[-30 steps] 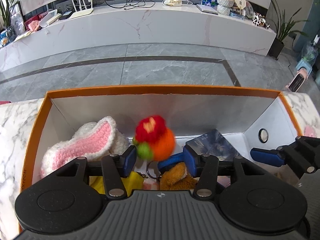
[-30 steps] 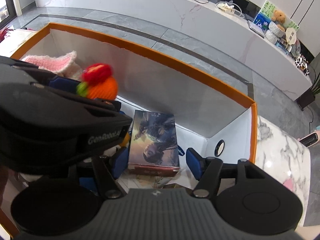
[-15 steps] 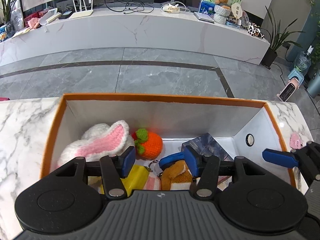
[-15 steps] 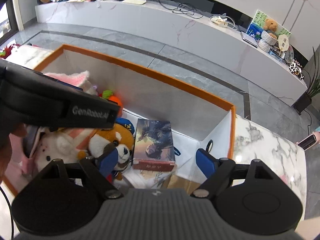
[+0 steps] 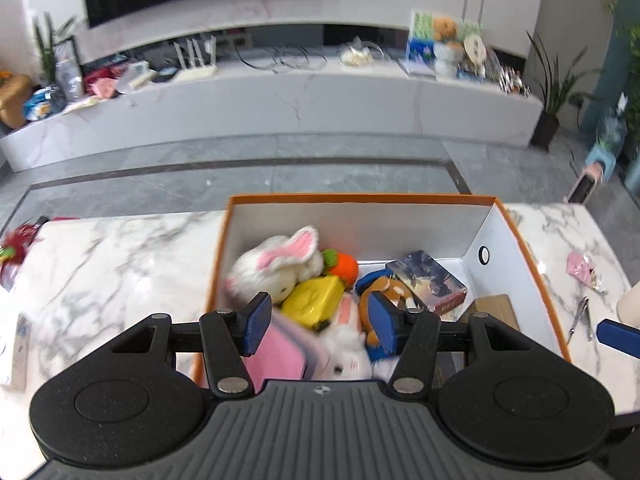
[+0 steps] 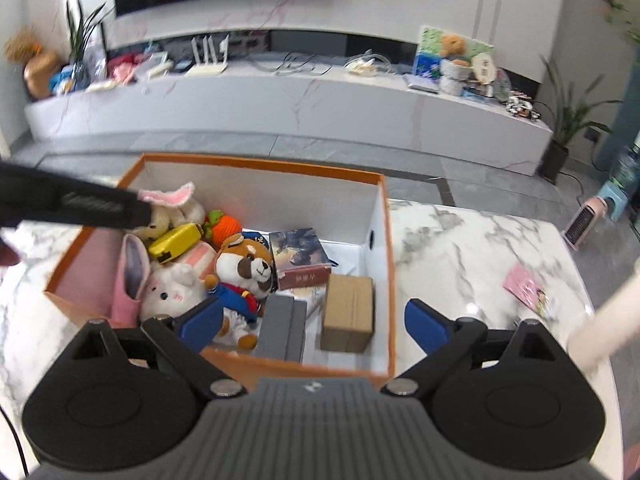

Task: Organize objects

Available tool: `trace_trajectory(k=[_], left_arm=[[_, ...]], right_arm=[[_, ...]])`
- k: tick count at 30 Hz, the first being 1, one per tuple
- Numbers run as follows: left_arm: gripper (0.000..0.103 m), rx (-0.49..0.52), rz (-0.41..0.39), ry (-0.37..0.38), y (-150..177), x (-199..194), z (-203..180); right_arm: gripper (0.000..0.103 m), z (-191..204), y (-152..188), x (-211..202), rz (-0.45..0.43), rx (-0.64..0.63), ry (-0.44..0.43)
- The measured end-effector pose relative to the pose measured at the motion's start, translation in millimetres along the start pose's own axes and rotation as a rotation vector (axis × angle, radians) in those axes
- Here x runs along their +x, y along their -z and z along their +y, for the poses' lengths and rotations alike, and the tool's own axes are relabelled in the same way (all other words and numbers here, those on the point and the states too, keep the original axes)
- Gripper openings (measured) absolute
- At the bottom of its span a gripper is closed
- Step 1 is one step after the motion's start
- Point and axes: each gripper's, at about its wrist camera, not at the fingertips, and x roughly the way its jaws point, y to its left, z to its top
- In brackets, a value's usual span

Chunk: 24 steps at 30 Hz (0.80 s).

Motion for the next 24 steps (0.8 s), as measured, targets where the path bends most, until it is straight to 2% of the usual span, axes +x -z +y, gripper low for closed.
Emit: trace_trajectory(k=[6,9,12,16,24], left_arm=[[0.063,-0.091,-0.057,0.026,44,-39,17],[0.07,-0.08,-0.052,0.0,63,-49,17],[0.071,-0.046,-0.041,-0.017,75,-51,11],[0.071,-0.025,-0.023,-0.021,90,-51,7],[0.071,-0.01,0.0,-0.06,97,-37,1]], right_arm=[[0.1,1,26,-38,-0.062,0.051,0.023],[0.101,3,38,-44,-0.063,0.056,0.015],[0.101,3,44,-41,-0.046,0.064,-0.015],[0.101,3,50,-28,-0.026,0.055,-0.007],[0.101,4,54,-2,0.034,0.084,0.008]])
